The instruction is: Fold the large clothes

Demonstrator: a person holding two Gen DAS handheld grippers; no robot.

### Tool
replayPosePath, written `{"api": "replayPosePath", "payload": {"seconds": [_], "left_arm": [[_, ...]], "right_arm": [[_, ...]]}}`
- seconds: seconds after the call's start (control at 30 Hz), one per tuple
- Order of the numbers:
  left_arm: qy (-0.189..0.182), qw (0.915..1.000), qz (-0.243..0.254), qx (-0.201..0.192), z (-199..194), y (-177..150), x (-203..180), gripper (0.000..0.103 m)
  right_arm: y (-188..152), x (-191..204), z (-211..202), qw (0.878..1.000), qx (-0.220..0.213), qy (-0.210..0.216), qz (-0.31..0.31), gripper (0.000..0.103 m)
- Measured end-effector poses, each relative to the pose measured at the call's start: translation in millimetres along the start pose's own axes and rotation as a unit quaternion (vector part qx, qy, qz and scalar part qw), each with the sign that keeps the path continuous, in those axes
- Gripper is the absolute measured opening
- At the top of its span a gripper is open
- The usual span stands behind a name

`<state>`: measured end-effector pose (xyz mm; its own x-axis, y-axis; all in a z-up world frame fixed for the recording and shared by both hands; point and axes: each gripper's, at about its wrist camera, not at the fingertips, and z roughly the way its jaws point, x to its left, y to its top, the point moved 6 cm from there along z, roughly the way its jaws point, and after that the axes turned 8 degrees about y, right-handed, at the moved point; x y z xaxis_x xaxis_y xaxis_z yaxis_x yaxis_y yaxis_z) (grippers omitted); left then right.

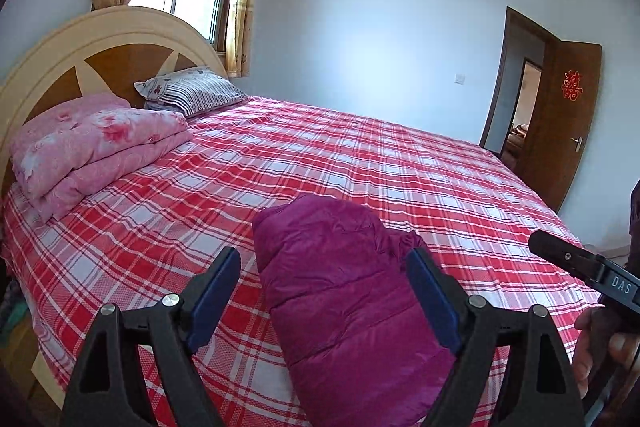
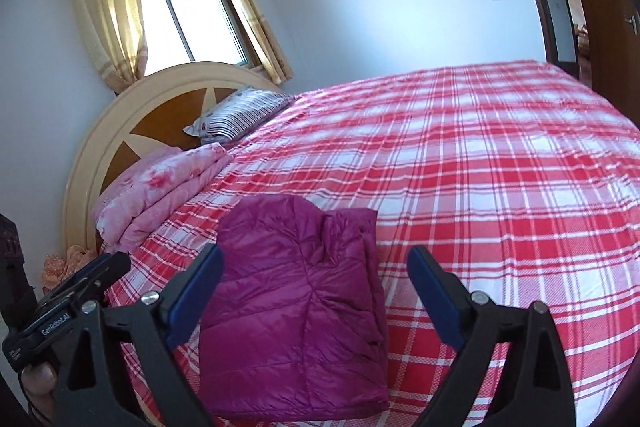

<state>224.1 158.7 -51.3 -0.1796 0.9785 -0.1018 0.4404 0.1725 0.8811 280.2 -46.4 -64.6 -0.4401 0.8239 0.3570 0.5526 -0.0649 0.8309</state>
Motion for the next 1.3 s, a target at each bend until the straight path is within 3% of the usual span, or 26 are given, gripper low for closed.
{"api": "replayPosePath", "payload": {"seconds": [0.5, 1.3], "left_arm": [[0.002, 0.9998, 0.015, -0.010, -8.0, 0.8, -8.4, 0.086], [0.010, 0.9996, 0.022, -0.013, -12.9, 3.2, -10.3, 0.086]], "right_arm": [[5.4, 16.3, -27.4, 0.998, -0.041, -0.021, -0.033, 0.102], [7.8, 17.6, -36.4, 0.998, -0.055, -0.020, -0.037, 0.102]]}}
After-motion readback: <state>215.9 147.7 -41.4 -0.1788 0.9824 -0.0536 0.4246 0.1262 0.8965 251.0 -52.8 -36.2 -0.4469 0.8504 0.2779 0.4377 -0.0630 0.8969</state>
